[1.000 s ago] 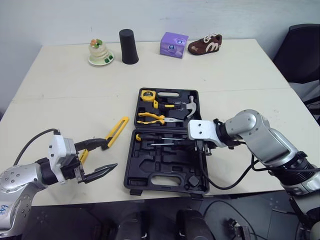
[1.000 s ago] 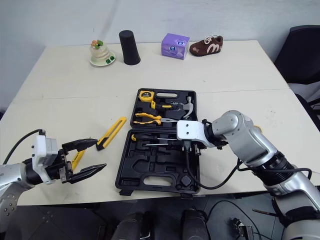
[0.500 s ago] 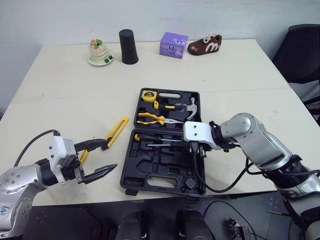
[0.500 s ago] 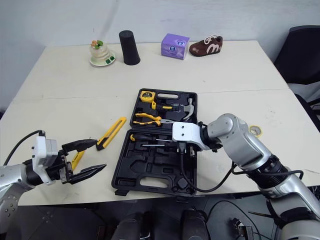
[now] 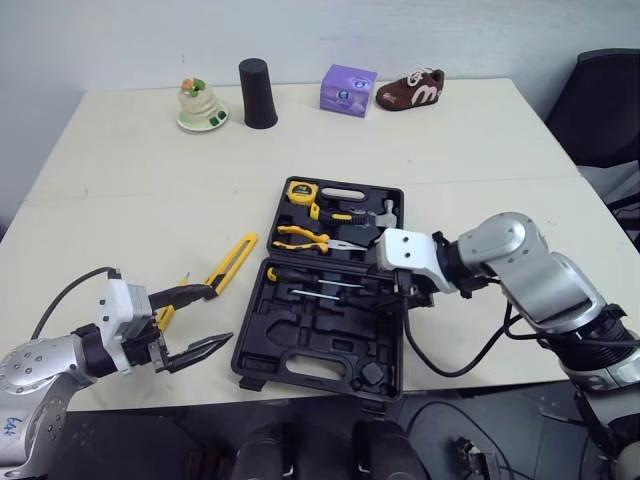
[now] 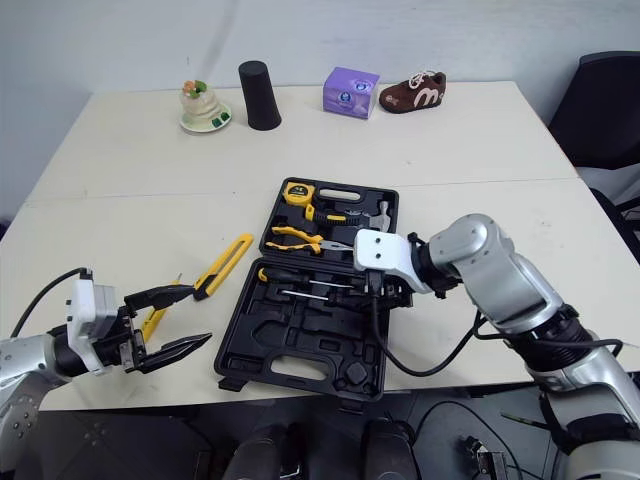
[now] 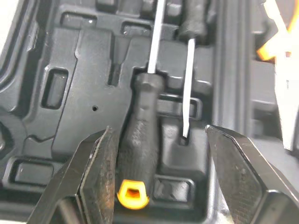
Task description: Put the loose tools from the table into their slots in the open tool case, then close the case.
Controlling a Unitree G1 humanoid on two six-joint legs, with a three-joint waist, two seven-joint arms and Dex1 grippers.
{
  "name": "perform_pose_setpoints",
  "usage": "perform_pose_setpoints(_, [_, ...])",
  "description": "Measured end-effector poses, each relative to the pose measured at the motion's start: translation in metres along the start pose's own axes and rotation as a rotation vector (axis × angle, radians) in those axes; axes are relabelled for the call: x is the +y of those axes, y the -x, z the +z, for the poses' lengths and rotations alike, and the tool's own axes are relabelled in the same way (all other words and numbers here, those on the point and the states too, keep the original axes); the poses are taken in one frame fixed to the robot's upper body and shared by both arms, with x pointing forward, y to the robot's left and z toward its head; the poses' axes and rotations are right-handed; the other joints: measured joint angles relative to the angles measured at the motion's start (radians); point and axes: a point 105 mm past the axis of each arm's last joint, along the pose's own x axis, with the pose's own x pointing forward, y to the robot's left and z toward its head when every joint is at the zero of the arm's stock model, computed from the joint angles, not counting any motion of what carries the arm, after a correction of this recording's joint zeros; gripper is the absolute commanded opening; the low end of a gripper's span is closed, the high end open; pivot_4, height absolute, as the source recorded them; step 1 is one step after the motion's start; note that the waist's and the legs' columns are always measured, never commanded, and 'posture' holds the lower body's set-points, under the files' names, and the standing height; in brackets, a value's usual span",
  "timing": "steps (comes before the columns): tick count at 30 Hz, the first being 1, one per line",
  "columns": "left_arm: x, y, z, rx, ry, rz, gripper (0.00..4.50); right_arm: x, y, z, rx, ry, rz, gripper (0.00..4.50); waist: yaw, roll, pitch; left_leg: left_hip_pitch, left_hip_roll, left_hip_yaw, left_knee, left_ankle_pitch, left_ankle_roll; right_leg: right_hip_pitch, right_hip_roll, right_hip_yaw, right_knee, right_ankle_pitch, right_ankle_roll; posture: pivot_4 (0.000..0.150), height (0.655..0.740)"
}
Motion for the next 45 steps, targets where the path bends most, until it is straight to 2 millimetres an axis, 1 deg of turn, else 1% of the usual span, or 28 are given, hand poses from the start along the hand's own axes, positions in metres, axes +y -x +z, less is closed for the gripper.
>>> perform_pose_setpoints(3, [-0.001,-0.002,0.000,-0.002,-0.008,-0.006,4.50,-0.001,-0.001,0.002,-0.053,-0.016,0.000,3.11,-0.001,0.000,0.000,0.000,0.000,0.000,0.000,0.000,0.000,0.000,0.000,0.000,0.000,0.000,0.000,0.150,0.7400])
perform_pose_setpoints(6, [-0.001,-0.003,-0.003,-0.003,-0.005,-0.013,4.50,-0.001,-0.004,0.021,-0.262,-0.039,-0.009,3.11,-0.001,0.000,0.000,0.000,0.001,0.000,0.000,0.000,0.000,0.000,0.005,0.000,0.001,0.000,0.000,0.150,0.7400])
perform_pose_setpoints(9, [0.000,-0.002,-0.005,-0.001,0.003,-0.008,4.50,0.001,-0.005,0.026,-0.379,-0.039,-0.009,2.39,0.001,0.000,0.000,0.000,0.002,0.001,0.000,0.000,0.000,0.001,0.008,0.001,0.001,0.000,0.000,0.150,0.7400])
perform_pose_setpoints(10, [0.001,-0.002,-0.007,0.003,0.010,-0.001,4.50,0.003,-0.008,0.024,-0.468,-0.051,-0.017,1.84,0.001,-0.001,0.000,0.000,0.002,0.001,0.001,0.000,0.000,0.001,0.009,0.001,0.002,0.000,0.000,0.150,0.7400])
perform_pose_setpoints(13, [0.002,-0.002,-0.006,0.000,0.003,-0.002,4.50,0.003,-0.015,0.017,-0.530,-0.072,-0.040,0.31,0.002,-0.001,-0.001,0.000,0.002,0.001,0.002,0.000,0.000,0.001,0.009,0.001,0.003,0.000,0.000,0.150,0.7400])
perform_pose_setpoints(14, [0.002,-0.003,-0.005,-0.003,-0.002,-0.004,4.50,0.004,-0.017,0.012,-0.535,-0.062,-0.052,0.03,0.002,-0.001,-0.001,0.000,0.002,0.000,0.002,0.000,0.000,0.001,0.009,0.001,0.003,0.000,0.000,0.150,0.7400])
perform_pose_setpoints(16, [0.003,-0.005,-0.004,-0.005,-0.009,-0.008,4.50,0.007,-0.026,-0.006,-0.518,-0.060,-0.069,0.03,0.002,-0.001,-0.001,0.001,0.002,0.000,0.002,0.000,0.000,0.001,0.009,0.001,0.004,0.000,0.000,0.150,0.7400])
perform_pose_setpoints(17, [0.003,-0.005,-0.004,-0.005,-0.009,-0.009,4.50,0.009,-0.029,-0.011,-0.510,-0.066,-0.069,0.03,0.001,-0.001,-0.001,0.001,0.002,0.001,0.002,0.000,0.000,0.001,0.009,0.002,0.004,0.000,0.000,0.150,0.7400])
perform_pose_setpoints(18, [0.003,-0.005,-0.004,-0.004,-0.009,-0.009,4.50,0.010,-0.037,-0.019,-0.495,-0.068,-0.072,0.03,0.000,-0.001,-0.001,0.001,0.002,0.001,0.002,0.000,0.000,0.001,0.009,0.002,0.005,0.000,0.000,0.150,0.7400])
perform_pose_setpoints(20, [0.003,-0.007,-0.003,-0.007,-0.011,-0.014,4.50,0.009,-0.041,-0.023,-0.487,-0.062,-0.086,0.03,-0.004,-0.001,-0.001,0.001,0.003,0.002,0.002,0.000,0.000,0.000,0.010,0.003,0.007,0.000,0.000,0.150,0.7400])
perform_pose_setpoints(22, [0.002,-0.007,-0.003,-0.004,-0.006,-0.016,4.50,0.005,-0.041,-0.022,-0.486,-0.046,-0.105,0.03,-0.006,-0.001,-0.001,0.001,0.004,0.002,0.002,0.000,-0.001,0.000,0.010,0.003,0.007,0.000,0.000,0.150,0.7400])
perform_pose_setpoints(27, [0.002,-0.007,-0.004,-0.002,-0.002,-0.016,4.50,0.007,-0.045,-0.025,-0.480,-0.019,-0.103,0.03,-0.002,-0.001,-0.001,0.002,0.005,0.002,0.002,0.000,-0.002,0.001,0.011,0.003,0.007,0.000,-0.001,0.150,0.7400])
perform_pose_setpoints(30, [0.002,-0.007,-0.004,0.000,0.000,-0.016,4.50,0.009,-0.047,-0.027,-0.472,0.008,-0.102,0.03,-0.002,-0.002,-0.001,0.007,0.005,0.001,0.002,-0.001,-0.003,0.005,0.010,0.003,0.007,0.000,-0.001,0.150,0.7400])
perform_pose_setpoints(32, [0.002,-0.007,-0.004,0.001,0.000,-0.016,4.50,0.011,-0.049,-0.030,-0.466,0.025,-0.096,0.03,0.000,-0.003,-0.002,0.014,0.005,0.001,0.001,-0.004,-0.004,0.011,0.009,0.003,0.001,-0.001,-0.003,0.150,0.7400])
perform_pose_setpoints(37, [0.003,-0.007,-0.005,0.010,-0.003,-0.013,4.50,0.020,-0.059,-0.031,-0.439,0.090,-0.048,0.03,0.001,-0.008,-0.007,0.015,0.008,0.001,0.000,-0.004,-0.005,0.012,0.008,0.004,0.001,-0.001,-0.003,0.150,0.7400])
perform_pose_setpoints(41, [0.002,-0.006,-0.007,0.017,-0.003,-0.011,4.50,0.020,-0.062,-0.034,-0.421,0.129,-0.049,0.03,0.001,-0.012,-0.013,0.019,0.008,0.001,0.000,-0.005,-0.006,0.016,0.007,0.004,0.000,-0.002,-0.004,0.150,0.7400])
perform_pose_setpoints(43, [0.002,-0.006,-0.008,0.021,-0.005,-0.010,4.50,0.020,-0.065,-0.036,-0.401,0.136,-0.051,0.03,0.001,-0.013,-0.018,0.022,0.008,0.000,0.000,-0.009,-0.012,0.019,0.006,0.005,-0.001,-0.002,-0.004,0.150,0.7400])
perform_pose_setpoints(44, [0.002,-0.006,-0.008,0.023,-0.005,-0.009,4.50,0.019,-0.066,-0.036,-0.399,0.129,-0.054,0.03,0.001,-0.014,-0.019,0.025,0.008,0.000,-0.001,-0.009,-0.012,0.023,0.005,0.006,-0.002,-0.002,-0.005,0.150,0.7400])
perform_pose_setpoints(45, [0.001,-0.005,-0.009,0.026,-0.001,-0.009,4.50,0.018,-0.067,-0.036,-0.397,0.109,-0.055,0.03,0.000,-0.014,-0.019,0.030,0.008,-0.001,-0.002,-0.010,-0.013,0.026,0.004,0.008,-0.003,-0.003,-0.006,0.150,0.7400])
